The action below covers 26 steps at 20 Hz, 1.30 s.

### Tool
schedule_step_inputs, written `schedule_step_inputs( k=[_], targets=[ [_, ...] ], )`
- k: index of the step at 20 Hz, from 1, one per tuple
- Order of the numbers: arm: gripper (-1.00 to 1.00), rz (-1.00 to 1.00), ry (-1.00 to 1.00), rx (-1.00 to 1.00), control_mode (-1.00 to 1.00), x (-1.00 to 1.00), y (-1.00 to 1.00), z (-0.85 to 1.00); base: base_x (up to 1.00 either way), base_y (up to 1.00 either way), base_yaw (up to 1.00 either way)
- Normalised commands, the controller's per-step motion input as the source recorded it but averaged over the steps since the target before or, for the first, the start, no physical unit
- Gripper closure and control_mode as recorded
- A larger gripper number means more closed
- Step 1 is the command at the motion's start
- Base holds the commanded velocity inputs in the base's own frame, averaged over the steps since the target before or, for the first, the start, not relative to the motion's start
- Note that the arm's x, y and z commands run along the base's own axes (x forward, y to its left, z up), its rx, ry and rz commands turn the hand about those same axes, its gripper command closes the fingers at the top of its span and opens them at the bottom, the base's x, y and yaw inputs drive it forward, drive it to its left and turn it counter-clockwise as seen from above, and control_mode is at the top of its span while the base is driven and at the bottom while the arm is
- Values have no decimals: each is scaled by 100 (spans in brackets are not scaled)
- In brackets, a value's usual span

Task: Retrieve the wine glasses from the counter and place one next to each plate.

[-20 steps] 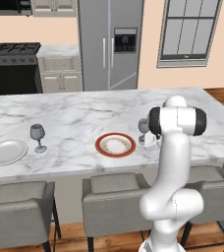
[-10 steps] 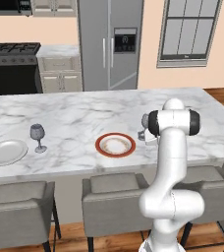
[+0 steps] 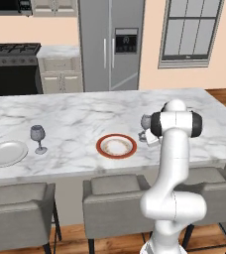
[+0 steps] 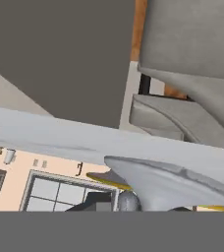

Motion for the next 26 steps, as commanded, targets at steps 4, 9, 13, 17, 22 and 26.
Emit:
schedule_step_inputs(
  k=[4,9,13,17,22,26],
  targets=[
    [100,0,-4,-18,-100,1,11,-28,0,0,0],
    [-100,0,-2,-10,-100,0,13,-33,0,0,0],
    [-100,0,0,0,-100,0,-3,-9,0,0,0],
    [-100,0,2,1,-100,0,-14,0,0,0,0],
    [-100,0,4,3,-100,-1,-27,-1,0,0,0],
    [-100,0,4,4,-100,0,-33,-1,0,0,0]
  ],
)
